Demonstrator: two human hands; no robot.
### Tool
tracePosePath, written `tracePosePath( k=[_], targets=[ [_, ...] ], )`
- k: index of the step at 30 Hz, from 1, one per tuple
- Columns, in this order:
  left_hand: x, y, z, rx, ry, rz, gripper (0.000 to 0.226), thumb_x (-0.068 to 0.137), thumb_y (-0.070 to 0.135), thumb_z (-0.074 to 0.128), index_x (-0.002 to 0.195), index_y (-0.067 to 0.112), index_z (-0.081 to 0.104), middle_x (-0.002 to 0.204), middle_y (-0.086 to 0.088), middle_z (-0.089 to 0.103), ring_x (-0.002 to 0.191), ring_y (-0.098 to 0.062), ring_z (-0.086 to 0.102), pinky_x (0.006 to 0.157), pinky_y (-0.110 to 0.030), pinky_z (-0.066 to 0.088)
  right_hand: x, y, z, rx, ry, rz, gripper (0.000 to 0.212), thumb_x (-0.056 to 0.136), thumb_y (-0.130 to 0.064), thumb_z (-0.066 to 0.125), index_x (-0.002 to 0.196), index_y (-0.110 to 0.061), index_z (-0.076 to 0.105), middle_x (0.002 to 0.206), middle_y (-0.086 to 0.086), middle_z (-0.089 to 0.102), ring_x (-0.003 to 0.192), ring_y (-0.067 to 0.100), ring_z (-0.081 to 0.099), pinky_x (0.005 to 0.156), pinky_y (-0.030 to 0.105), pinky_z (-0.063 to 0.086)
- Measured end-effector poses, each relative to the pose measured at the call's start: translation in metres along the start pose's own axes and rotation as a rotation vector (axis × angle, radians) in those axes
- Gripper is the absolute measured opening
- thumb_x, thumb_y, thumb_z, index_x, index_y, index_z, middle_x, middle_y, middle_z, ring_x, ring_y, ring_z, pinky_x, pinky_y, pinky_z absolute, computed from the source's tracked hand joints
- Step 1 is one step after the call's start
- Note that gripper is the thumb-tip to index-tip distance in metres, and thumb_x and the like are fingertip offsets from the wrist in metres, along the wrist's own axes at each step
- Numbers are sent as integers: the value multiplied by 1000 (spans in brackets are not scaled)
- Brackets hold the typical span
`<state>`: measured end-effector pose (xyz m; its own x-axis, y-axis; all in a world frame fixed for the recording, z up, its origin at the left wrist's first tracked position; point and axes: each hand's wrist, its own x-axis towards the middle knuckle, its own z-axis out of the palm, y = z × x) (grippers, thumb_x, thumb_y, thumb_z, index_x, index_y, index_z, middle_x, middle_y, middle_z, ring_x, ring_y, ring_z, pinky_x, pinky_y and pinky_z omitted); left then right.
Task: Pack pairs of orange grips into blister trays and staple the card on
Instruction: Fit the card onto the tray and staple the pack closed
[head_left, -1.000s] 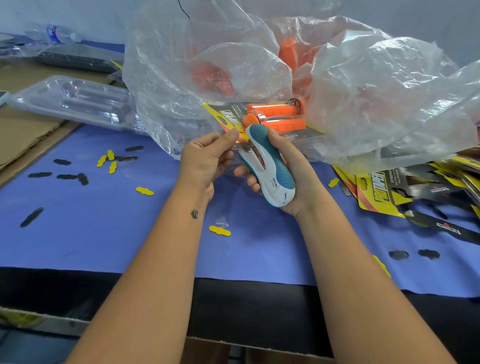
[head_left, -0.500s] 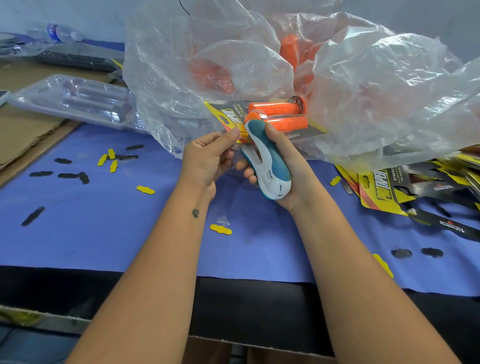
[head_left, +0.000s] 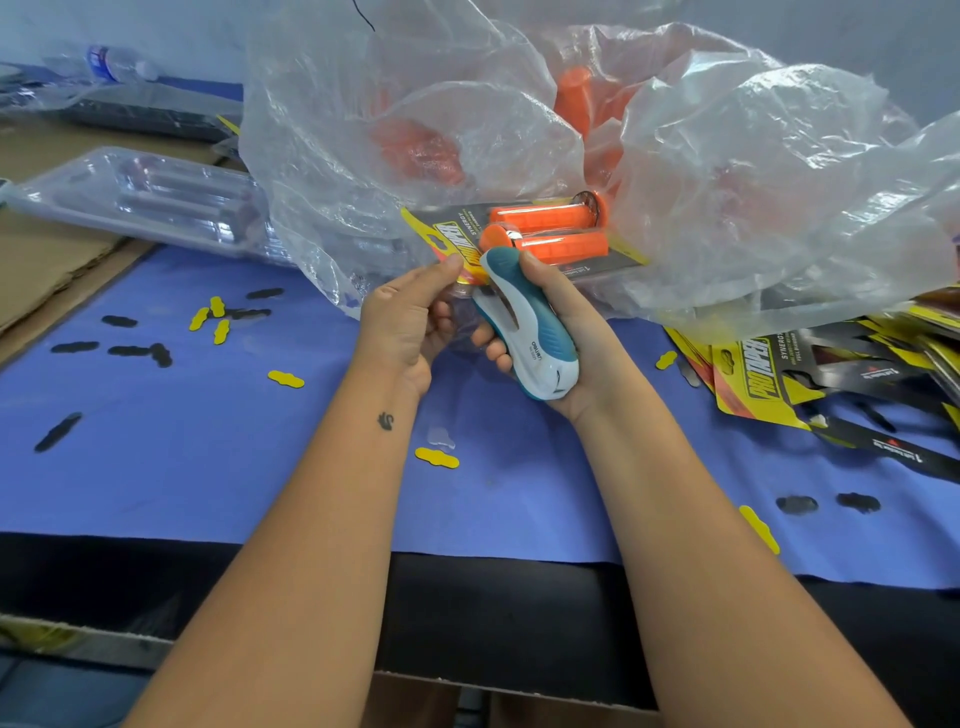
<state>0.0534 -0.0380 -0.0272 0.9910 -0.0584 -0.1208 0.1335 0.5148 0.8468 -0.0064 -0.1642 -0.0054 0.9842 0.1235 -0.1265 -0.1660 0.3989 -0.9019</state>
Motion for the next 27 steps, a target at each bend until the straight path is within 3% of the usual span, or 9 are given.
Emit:
tracePosePath(
  k=[7, 13, 16, 18, 23, 27],
  targets=[
    [-3, 2, 2, 17, 26, -2, 21, 85, 15, 71, 67, 18, 61, 51, 9, 53, 43, -1, 41, 43, -13, 39, 1, 1, 1, 0, 0, -12, 44, 102, -42, 38, 95, -5, 62, 60, 12, 60, 43, 16, 57, 42, 20, 48],
    [-15, -1, 13, 220, 25, 55, 28, 90, 33, 63, 72, 13, 57, 55, 0, 57, 42, -13, 51, 44, -22, 47, 4, 4, 2, 11, -23, -29, 43, 102, -41, 39, 94, -4, 60, 60, 7, 59, 46, 16, 54, 43, 21, 44],
    [-20, -4, 20, 273, -25, 59, 41, 85, 48, 67, 74, 11, 52, 52, -5, 46, 39, -18, 40, 44, -25, 38, 6, 6, 2, 14, -41, -43, 40, 100, -40, 41, 96, -6, 61, 64, 7, 58, 48, 17, 51, 43, 22, 44],
    [-23, -7, 25, 272, -23, 32, 48, 77, 54, 74, 64, 15, 49, 48, -6, 41, 36, -19, 35, 41, -24, 33, 7, 7, 2, 26, -51, -44, 39, 101, -40, 42, 92, -8, 63, 67, 8, 57, 48, 18, 50, 43, 22, 44],
    [-22, -9, 28, 114, 31, -114, 45, 69, 45, 84, 63, 15, 50, 46, -4, 38, 33, -16, 32, 35, -19, 29, 11, 9, 2, 15, -36, -15, 36, 100, -39, 45, 90, -14, 68, 67, 12, 54, 50, 21, 49, 44, 25, 44],
    [-20, -10, 28, 82, 52, -129, 40, 75, 38, 80, 66, 14, 49, 47, -6, 39, 31, -16, 31, 34, -16, 27, 14, 12, 1, -51, 40, 20, 40, 97, -40, 52, 100, -1, 60, 66, 15, 55, 50, 24, 51, 44, 27, 46]
  ],
)
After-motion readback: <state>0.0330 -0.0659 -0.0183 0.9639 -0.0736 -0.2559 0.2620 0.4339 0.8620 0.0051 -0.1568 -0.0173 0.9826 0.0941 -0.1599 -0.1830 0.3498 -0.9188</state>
